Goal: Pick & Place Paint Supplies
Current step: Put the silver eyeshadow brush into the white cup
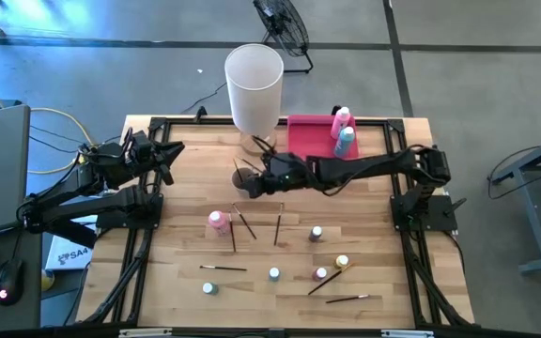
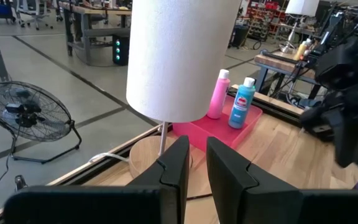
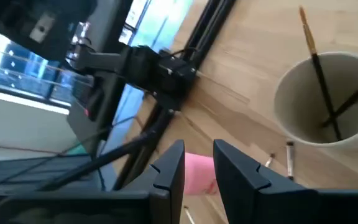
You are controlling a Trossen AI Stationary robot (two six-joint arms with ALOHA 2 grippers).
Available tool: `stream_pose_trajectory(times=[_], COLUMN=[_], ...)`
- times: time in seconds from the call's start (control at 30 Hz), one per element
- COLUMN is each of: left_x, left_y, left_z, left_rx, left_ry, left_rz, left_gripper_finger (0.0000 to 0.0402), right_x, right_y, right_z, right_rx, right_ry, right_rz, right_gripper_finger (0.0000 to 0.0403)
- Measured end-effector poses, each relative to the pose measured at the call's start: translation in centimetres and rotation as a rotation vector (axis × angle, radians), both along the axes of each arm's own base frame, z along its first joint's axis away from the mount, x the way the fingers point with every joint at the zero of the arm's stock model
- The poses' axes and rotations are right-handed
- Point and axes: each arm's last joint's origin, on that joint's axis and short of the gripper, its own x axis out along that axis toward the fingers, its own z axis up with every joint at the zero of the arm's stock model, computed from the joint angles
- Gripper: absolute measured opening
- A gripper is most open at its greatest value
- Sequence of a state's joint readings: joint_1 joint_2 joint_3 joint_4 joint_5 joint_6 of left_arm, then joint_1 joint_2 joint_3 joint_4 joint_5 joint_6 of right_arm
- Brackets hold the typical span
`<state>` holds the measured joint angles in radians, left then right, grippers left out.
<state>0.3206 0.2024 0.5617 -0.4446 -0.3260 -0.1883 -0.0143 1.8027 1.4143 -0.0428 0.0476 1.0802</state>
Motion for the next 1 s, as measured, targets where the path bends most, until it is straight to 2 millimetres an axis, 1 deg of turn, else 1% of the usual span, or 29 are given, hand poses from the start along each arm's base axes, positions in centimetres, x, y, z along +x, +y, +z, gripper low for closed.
stream_pose_trajectory(times=[0.27,0.53,0.73,0.9,1.0], left_x=[0.0,0.0,0.0,0.0,0.0], left_y=[0.0,0.0,0.0,0.0,0.0], left_z=[0.0,0.0,0.0,0.0,0.0], left_rx=[0.0,0.0,0.0,0.0,0.0], left_ry=[0.0,0.0,0.0,0.0,0.0], left_rz=[0.002,0.002,0.002,0.002,0.002], left_gripper_finger=[0.0054,0.0054,0.0054,0.0054,0.0054], right_x=[0.25,0.34,0.28,0.25,0.23], right_y=[-0.07,-0.11,-0.23,-0.09,0.1], right_z=[0.6,0.88,0.86,0.8,0.82], right_rx=[-0.096,-0.117,-0.073,-0.059,-0.064], right_ry=[-0.063,-0.092,-0.102,-0.098,-0.104], right_rz=[0.101,0.091,0.26,0.289,0.336], right_gripper_finger=[0.0078,0.0078,0.0078,0.0078,0.0078])
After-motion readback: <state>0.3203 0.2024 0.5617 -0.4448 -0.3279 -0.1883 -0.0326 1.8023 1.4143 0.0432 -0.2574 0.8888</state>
